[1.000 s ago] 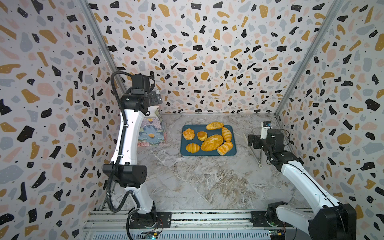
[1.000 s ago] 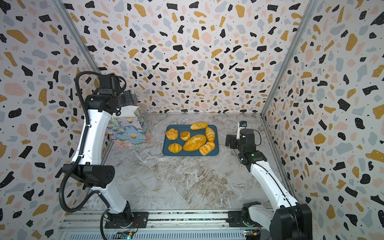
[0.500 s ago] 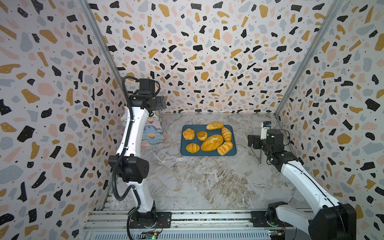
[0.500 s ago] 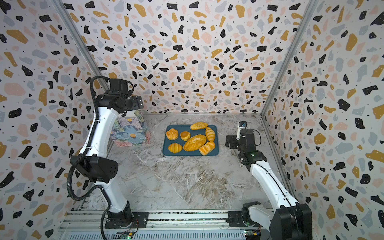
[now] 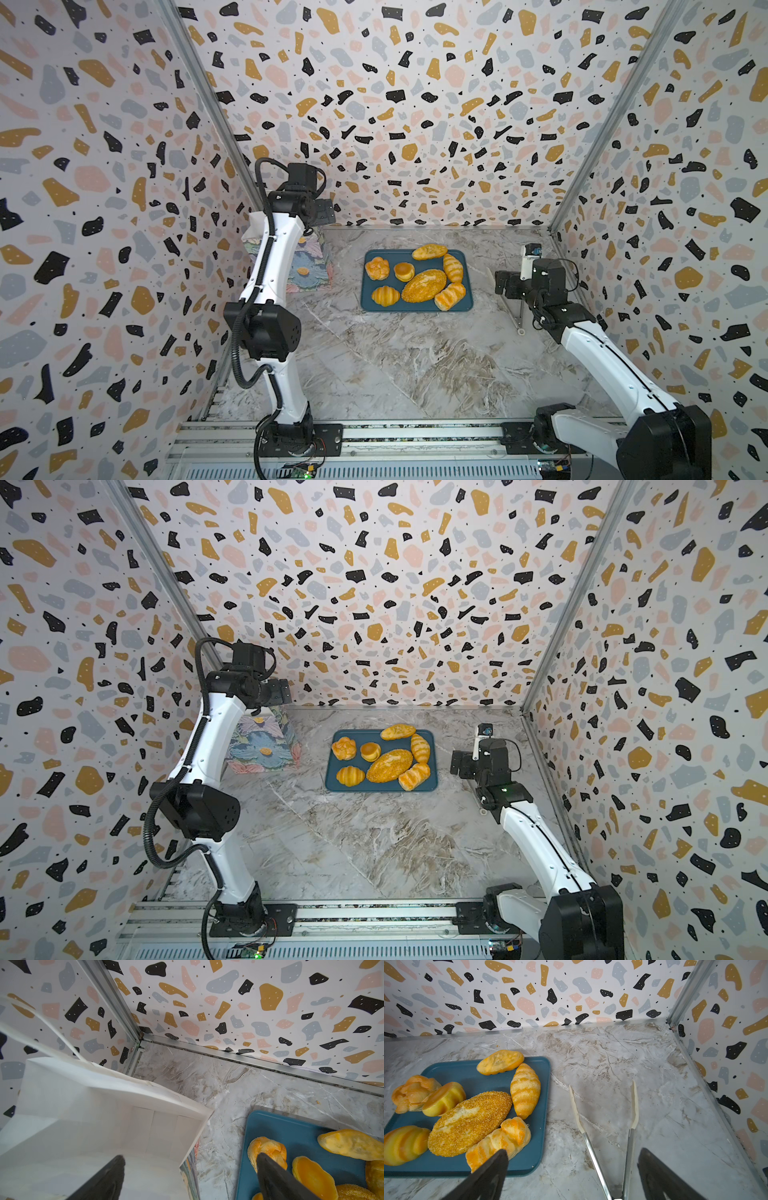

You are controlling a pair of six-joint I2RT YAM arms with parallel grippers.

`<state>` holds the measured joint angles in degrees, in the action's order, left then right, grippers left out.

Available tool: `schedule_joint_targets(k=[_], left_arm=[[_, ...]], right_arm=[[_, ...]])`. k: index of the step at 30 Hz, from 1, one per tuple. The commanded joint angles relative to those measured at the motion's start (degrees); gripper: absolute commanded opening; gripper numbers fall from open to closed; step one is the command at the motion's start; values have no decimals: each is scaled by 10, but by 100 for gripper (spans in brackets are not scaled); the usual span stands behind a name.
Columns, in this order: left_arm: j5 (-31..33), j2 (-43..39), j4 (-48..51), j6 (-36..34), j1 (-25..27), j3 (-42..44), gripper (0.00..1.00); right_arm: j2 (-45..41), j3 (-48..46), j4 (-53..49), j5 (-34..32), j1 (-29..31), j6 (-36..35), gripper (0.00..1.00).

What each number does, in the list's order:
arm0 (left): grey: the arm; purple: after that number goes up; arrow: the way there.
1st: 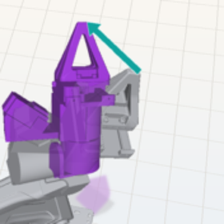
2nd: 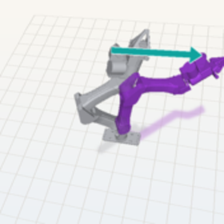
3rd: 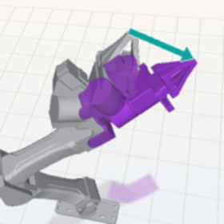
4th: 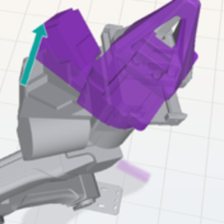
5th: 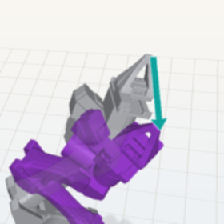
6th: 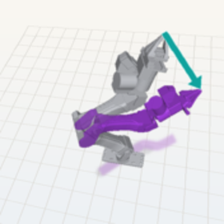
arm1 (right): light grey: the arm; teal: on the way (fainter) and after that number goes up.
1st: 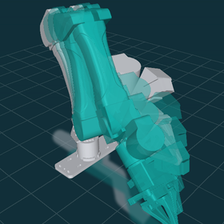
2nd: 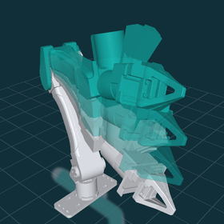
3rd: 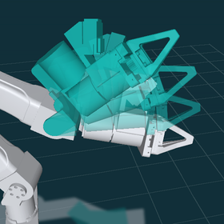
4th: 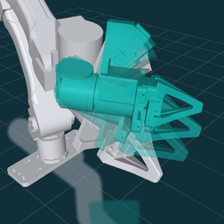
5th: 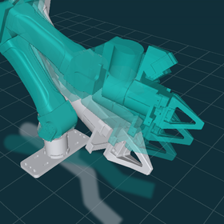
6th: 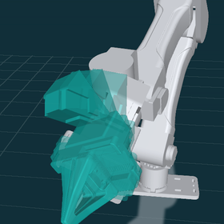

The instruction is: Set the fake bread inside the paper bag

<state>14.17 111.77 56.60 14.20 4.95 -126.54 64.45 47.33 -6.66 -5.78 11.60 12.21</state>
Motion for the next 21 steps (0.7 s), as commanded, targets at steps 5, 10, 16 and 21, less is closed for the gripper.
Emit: schedule_joint_targets(k=[5,10,16,21], left_arm=[[-21,-5,-42,17,3,55,99],[-28,-10,-60,22,6,91,97],[-31,-18,-65,25,7,106,75],[-30,-28,-68,29,7,116,50]], right_arm=[[-6,-7,-10,-10,2,7,99],[-8,-10,-11,-12,2,8,99],[-13,-12,-13,-16,1,9,99],[-17,-14,-11,-19,2,8,99]])
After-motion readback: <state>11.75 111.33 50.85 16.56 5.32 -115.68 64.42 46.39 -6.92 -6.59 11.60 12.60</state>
